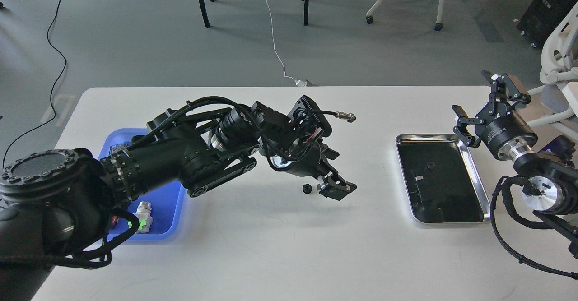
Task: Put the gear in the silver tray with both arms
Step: 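Lift the gear and set it on the table center with the left gripper, then retract the left arm and swing the right gripper toward the gear, then lower the right gripper onto the black gear and close it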
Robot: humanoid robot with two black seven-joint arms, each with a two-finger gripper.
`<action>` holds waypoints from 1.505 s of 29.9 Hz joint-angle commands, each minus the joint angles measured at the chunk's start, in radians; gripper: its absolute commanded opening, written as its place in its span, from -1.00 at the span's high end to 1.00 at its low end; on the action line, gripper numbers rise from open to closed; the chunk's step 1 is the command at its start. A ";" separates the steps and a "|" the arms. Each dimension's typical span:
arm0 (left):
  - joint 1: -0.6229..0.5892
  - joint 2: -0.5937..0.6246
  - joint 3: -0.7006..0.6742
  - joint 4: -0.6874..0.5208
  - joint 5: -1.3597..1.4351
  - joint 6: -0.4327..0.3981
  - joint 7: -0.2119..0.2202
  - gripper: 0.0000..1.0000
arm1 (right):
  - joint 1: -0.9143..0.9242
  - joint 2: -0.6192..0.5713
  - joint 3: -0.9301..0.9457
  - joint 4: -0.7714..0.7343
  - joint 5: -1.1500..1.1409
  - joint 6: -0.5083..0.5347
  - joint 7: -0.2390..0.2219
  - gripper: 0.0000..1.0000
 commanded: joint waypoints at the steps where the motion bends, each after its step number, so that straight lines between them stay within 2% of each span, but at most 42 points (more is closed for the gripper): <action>1: 0.052 0.065 -0.065 -0.087 -0.335 0.036 0.000 -0.95 | 0.011 -0.003 -0.006 0.009 -0.161 0.001 0.000 -0.96; 3: 0.096 0.121 -0.079 -0.113 -0.469 0.065 0.000 -0.95 | 0.012 -0.004 -0.006 0.017 -0.228 0.002 0.000 -0.96; 5: 0.189 0.233 -0.134 -0.172 -0.714 0.148 0.000 -0.96 | 0.023 -0.006 -0.008 0.026 -0.374 0.009 0.000 -0.97; 8: 0.315 0.332 -0.239 -0.232 -0.877 0.173 0.000 -0.96 | 0.078 -0.018 -0.072 0.030 -0.517 0.011 0.000 -0.98; 14: 0.572 0.373 -0.551 -0.239 -1.035 0.178 0.000 -0.96 | 0.386 -0.011 -0.479 0.047 -0.761 0.011 0.000 -0.98; 17: 0.649 0.377 -0.664 -0.238 -1.155 0.168 0.000 -0.96 | 0.553 0.014 -0.673 0.063 -0.873 0.011 0.000 -0.98; 21: 0.665 0.403 -0.691 -0.236 -1.287 0.167 0.000 -0.96 | 0.721 0.115 -0.868 0.067 -1.027 0.009 0.000 -0.98; 24: 0.666 0.405 -0.731 -0.235 -1.355 0.165 0.053 -0.96 | 0.811 0.199 -0.974 0.072 -1.110 0.006 0.000 -0.98; 28: 0.666 0.403 -0.742 -0.235 -1.367 0.159 0.056 -0.96 | 0.896 0.334 -1.073 0.069 -1.133 -0.002 0.000 -0.98; 32: 0.671 0.403 -0.742 -0.235 -1.367 0.159 0.056 -0.96 | 0.921 0.477 -1.173 0.046 -1.136 -0.012 0.000 -0.96; 38: 0.683 0.402 -0.744 -0.236 -1.366 0.159 0.058 -0.96 | 0.919 0.650 -1.340 -0.019 -1.142 -0.130 0.000 -0.89; 45: 0.686 0.399 -0.744 -0.236 -1.366 0.159 0.058 -0.96 | 0.905 0.687 -1.394 -0.051 -1.142 -0.161 0.000 -0.83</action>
